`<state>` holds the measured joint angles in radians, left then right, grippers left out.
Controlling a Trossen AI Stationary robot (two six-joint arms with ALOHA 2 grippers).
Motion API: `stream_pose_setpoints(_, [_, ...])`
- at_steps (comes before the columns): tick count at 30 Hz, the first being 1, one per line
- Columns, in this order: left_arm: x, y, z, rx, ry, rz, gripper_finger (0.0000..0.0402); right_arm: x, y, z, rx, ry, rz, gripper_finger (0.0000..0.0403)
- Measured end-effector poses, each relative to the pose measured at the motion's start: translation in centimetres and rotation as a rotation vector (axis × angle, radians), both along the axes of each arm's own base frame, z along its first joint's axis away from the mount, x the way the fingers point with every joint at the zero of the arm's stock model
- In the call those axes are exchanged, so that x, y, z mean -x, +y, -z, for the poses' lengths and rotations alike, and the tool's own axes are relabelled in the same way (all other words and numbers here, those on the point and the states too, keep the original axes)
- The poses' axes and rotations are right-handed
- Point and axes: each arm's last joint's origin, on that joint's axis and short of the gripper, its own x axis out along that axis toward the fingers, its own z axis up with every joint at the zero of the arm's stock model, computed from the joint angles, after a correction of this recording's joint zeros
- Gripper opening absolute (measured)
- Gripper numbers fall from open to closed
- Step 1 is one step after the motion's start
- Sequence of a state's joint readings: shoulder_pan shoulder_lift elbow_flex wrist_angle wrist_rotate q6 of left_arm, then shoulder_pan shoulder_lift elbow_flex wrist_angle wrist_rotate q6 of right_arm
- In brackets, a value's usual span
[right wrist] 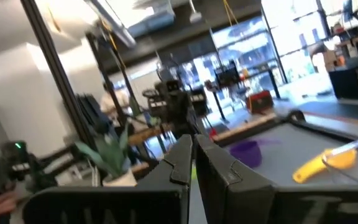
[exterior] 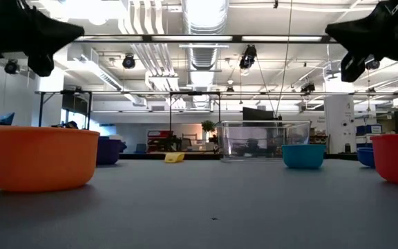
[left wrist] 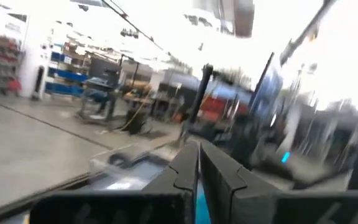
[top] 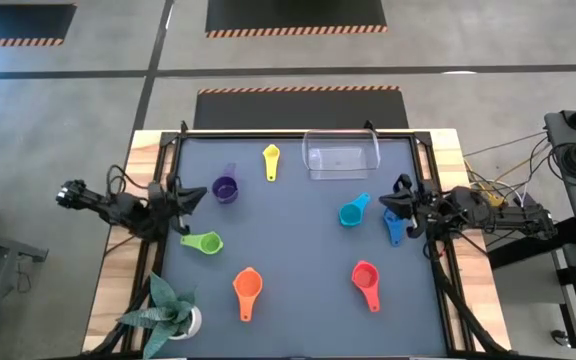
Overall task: Nest measuring cups in basket
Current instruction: Stack the orange measuring cup on top of the violet measuring cup
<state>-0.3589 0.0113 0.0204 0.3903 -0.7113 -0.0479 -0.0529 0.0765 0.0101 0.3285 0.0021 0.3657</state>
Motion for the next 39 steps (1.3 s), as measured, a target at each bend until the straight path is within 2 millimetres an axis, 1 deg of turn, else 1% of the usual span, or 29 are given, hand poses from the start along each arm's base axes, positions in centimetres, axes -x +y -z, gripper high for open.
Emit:
stream_pose_setpoints(5, [0.6,0.2,-1.3,0.062,-0.161,0.026,0.0,0.1,-0.1,-0.7,-0.051,-0.076,0.018,0.0009])
stream_pose_setpoints(11, [1.3,0.4,-2.3,0.135,-0.304,0.043,0.0,-0.3,-0.3,-0.5,-0.078,-0.052,0.086,0.0009])
stream_pose_setpoints(15, [1.5,0.2,-2.7,0.049,-0.338,0.101,0.0,-0.6,-0.3,-0.4,-0.077,-0.036,0.087,0.0009])
stream_pose_setpoints(19, [1.9,0.1,-3.4,-0.028,-0.421,0.164,0.0,-1.0,-0.4,-0.6,-0.06,-0.048,0.091,0.0009])
stream_pose_setpoints(22, [1.9,0.1,-3.5,-0.046,-0.436,0.169,0.0,-1.2,-0.4,-0.9,-0.053,-0.075,0.092,0.0009])
stream_pose_setpoints(25, [1.8,0.0,-3.5,-0.049,-0.436,0.168,0.0,-1.9,-0.4,-0.9,-0.041,-0.021,0.096,0.0009])
stream_pose_setpoints(31, [1.6,0.0,-3.8,-0.054,-0.462,0.161,0.0,-4.2,-0.5,-2.7,0.032,0.063,0.115,0.0009])
stream_pose_setpoints(39, [1.4,-0.3,-4.0,-0.076,-0.497,0.211,0.0,-7.0,-0.7,-5.8,0.128,0.093,0.134,0.0009])
